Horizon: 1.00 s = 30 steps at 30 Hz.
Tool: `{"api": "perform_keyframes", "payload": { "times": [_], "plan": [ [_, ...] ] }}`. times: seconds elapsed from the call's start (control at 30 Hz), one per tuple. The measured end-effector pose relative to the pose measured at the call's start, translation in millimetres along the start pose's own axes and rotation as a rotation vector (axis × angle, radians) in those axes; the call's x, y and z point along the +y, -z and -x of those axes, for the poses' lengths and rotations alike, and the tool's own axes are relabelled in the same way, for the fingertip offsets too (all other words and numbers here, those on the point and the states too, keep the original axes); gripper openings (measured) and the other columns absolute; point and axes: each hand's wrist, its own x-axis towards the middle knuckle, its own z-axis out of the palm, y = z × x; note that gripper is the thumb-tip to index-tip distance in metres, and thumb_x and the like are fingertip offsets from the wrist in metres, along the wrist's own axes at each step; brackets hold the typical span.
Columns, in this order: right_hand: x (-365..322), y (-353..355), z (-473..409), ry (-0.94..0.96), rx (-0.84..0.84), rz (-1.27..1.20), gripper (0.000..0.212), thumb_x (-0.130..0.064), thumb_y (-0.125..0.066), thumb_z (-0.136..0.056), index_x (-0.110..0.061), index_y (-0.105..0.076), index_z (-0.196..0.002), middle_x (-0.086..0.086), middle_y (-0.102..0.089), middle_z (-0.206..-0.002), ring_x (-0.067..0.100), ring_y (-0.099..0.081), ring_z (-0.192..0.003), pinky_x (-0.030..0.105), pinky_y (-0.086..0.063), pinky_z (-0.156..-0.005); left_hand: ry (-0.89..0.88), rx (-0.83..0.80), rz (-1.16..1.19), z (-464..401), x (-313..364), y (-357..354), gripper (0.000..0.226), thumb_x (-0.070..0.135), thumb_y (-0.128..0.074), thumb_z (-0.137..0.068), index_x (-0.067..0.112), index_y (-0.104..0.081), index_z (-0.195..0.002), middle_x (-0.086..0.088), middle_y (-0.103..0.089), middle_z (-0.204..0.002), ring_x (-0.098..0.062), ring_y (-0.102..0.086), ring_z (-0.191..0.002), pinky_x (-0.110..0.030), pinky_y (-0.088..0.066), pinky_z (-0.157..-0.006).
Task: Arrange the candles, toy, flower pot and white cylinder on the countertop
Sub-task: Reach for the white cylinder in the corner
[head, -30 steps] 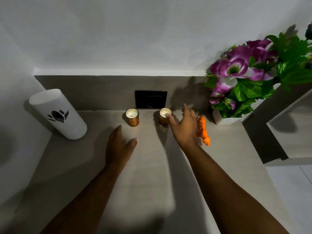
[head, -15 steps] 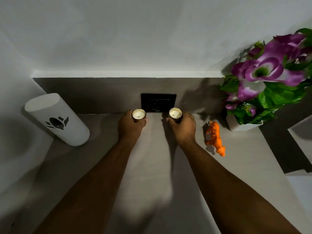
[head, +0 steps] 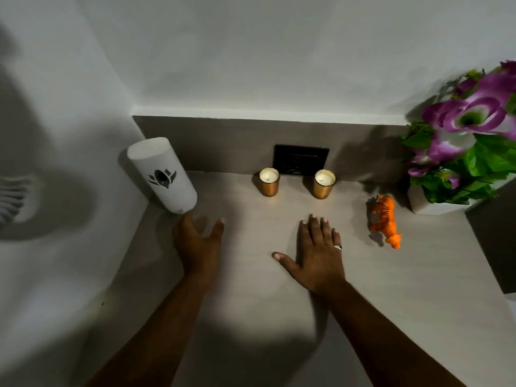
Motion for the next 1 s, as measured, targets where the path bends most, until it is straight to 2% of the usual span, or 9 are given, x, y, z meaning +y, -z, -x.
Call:
{"api": "perform_keyframes", "payload": {
  "times": [0.1, 0.17, 0.23, 0.4, 0.57, 0.67, 0.83, 0.93, 1.0],
  "plan": [
    [0, -2, 3, 0.006, 0.008, 0.023, 0.112, -0.092, -0.011, -0.076, -0.015, -0.003, -0.158, 0.011, 0.003, -0.166, 0.032, 0.007, -0.153, 0.051, 0.004, -0.121, -0.019, 0.146, -0.004, -33, 3, 15, 0.087, 0.037, -0.087, -0.06, 0.01, -0.047, -0.132, -0.014, -0.055, -0.133, -0.027, -0.056, -0.119, -0.046, -0.05, -0.097],
    [0, -1, 4, 0.005, 0.014, 0.029, 0.111, -0.091, -0.011, -0.077, -0.016, -0.002, -0.158, 0.011, 0.004, -0.166, 0.031, 0.007, -0.153, 0.051, 0.004, -0.121, 0.049, 0.193, 0.0, -59, 11, 20, 0.104, 0.039, -0.088, -0.057, 0.012, -0.034, -0.142, -0.016, -0.046, -0.142, -0.032, -0.049, -0.127, -0.049, -0.046, -0.101],
    [-1, -1, 6, 0.001, 0.019, 0.038, 0.11, -0.091, -0.009, -0.077, -0.016, -0.002, -0.158, 0.01, 0.005, -0.166, 0.03, 0.009, -0.153, 0.051, 0.004, -0.121, 0.098, 0.197, 0.018, -82, 18, 22, 0.111, 0.037, -0.088, -0.057, 0.013, -0.026, -0.145, -0.015, -0.04, -0.147, -0.033, -0.043, -0.132, -0.048, -0.042, -0.106],
    [-2, -1, 6, -0.003, 0.012, 0.055, 0.109, -0.09, -0.005, -0.077, -0.017, 0.001, -0.158, 0.009, 0.008, -0.166, 0.029, 0.012, -0.152, 0.05, 0.006, -0.122, 0.087, 0.156, 0.053, -115, 21, 15, 0.09, 0.028, -0.088, -0.058, 0.014, -0.04, -0.133, -0.01, -0.052, -0.14, -0.031, -0.05, -0.125, -0.044, -0.041, -0.102],
    [-2, -5, 3, -0.013, 0.028, 0.056, 0.109, -0.091, -0.005, -0.076, -0.019, -0.001, -0.158, 0.007, 0.007, -0.166, 0.028, 0.012, -0.152, 0.049, 0.008, -0.121, 0.046, 0.176, 0.092, -139, 20, 9, 0.092, 0.026, -0.089, -0.057, 0.012, -0.041, -0.133, -0.01, -0.051, -0.14, -0.028, -0.05, -0.126, -0.034, -0.039, -0.1],
    [-2, -4, 3, -0.022, 0.024, 0.055, 0.11, -0.092, -0.004, -0.075, -0.02, 0.001, -0.158, 0.006, 0.008, -0.166, 0.027, 0.013, -0.152, 0.048, 0.009, -0.121, 0.044, 0.17, 0.094, -155, 23, 6, 0.096, 0.026, -0.09, -0.056, 0.012, -0.039, -0.136, -0.009, -0.048, -0.142, -0.027, -0.047, -0.13, -0.038, -0.038, -0.106],
    [-5, -2, 4, -0.015, 0.031, 0.058, 0.109, -0.091, -0.007, -0.077, -0.018, -0.002, -0.158, 0.006, 0.006, -0.166, 0.027, 0.01, -0.153, 0.048, 0.008, -0.122, 0.053, 0.151, 0.081, -166, 27, 6, 0.095, 0.027, -0.089, -0.057, 0.013, -0.039, -0.136, -0.008, -0.047, -0.144, -0.026, -0.045, -0.131, -0.036, -0.035, -0.105],
    [-4, 0, 5, -0.025, 0.029, 0.068, 0.109, -0.091, -0.006, -0.076, -0.019, -0.002, -0.158, 0.006, 0.005, -0.166, 0.026, 0.01, -0.153, 0.046, 0.009, -0.121, 0.031, 0.116, 0.035, -155, 23, 12, 0.096, 0.028, -0.09, -0.057, 0.009, -0.039, -0.136, -0.011, -0.048, -0.143, -0.028, -0.046, -0.13, -0.039, -0.039, -0.107],
    [-6, 1, 6, -0.03, 0.012, 0.058, 0.11, -0.092, -0.006, -0.076, -0.019, -0.002, -0.158, 0.006, 0.006, -0.166, 0.026, 0.01, -0.153, 0.046, 0.009, -0.121, 0.005, 0.112, -0.022, -134, 19, 21, 0.093, 0.03, -0.09, -0.055, 0.003, -0.045, -0.131, -0.016, -0.053, -0.136, -0.031, -0.051, -0.124, -0.037, -0.044, -0.101]
  ]
}}
